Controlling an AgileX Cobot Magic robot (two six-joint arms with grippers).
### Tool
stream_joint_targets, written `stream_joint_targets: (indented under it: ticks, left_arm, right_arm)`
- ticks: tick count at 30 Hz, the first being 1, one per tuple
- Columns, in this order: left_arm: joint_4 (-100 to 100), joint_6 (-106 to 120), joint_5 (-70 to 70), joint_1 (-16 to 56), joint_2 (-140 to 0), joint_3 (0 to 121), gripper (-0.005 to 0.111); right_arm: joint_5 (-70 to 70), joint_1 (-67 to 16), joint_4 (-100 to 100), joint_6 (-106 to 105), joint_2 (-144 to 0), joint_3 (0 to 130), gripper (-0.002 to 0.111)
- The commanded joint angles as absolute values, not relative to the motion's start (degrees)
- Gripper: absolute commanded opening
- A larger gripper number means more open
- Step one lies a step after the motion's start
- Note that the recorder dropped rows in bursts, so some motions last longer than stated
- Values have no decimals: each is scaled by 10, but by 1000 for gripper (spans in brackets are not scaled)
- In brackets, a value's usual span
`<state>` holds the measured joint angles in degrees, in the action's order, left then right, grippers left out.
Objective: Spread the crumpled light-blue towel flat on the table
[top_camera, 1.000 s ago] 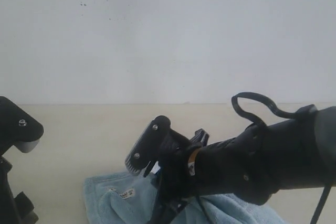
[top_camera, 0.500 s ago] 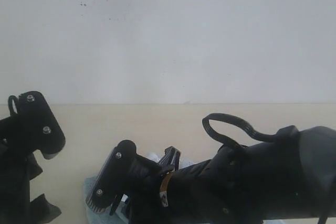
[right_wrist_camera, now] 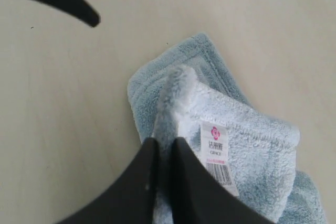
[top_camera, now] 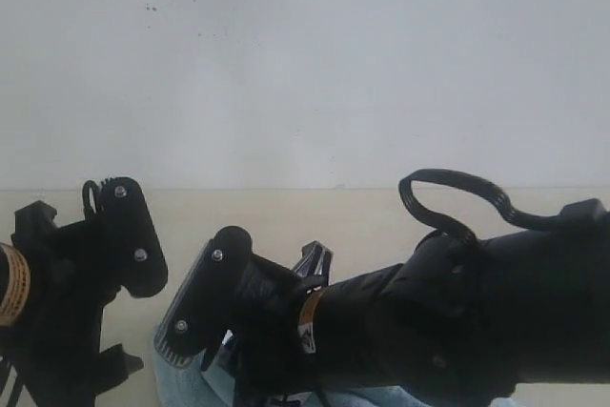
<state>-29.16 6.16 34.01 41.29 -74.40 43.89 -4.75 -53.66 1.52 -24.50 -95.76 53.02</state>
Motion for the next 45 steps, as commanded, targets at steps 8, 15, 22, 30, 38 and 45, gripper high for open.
stream_joint_targets:
  ticks: [8,15,22,30,38,45]
  left_arm:
    - [-332,70,339,412,-739,541,64]
    - [-245,250,379,414,-762,554,54]
    - [-213,293,360,414,-766,554,66]
    - [-342,190,472,412,-740,554,66]
    - [-312,151,467,412,-728,550,66]
    - [-219,122,367,412,-730,499,66]
  right_arm:
    - [-55,-540,18,-262,-950,534,9]
    - [-39,-565,18,-289,-933,536,9]
    - [-46,-565,18,-285,-931,568,9]
    - [-63,-562,18,-291,-931,567,9]
    - [-55,-509,18,-261,-917,567,9]
    - [-51,-511,18,-256,-892,567,9]
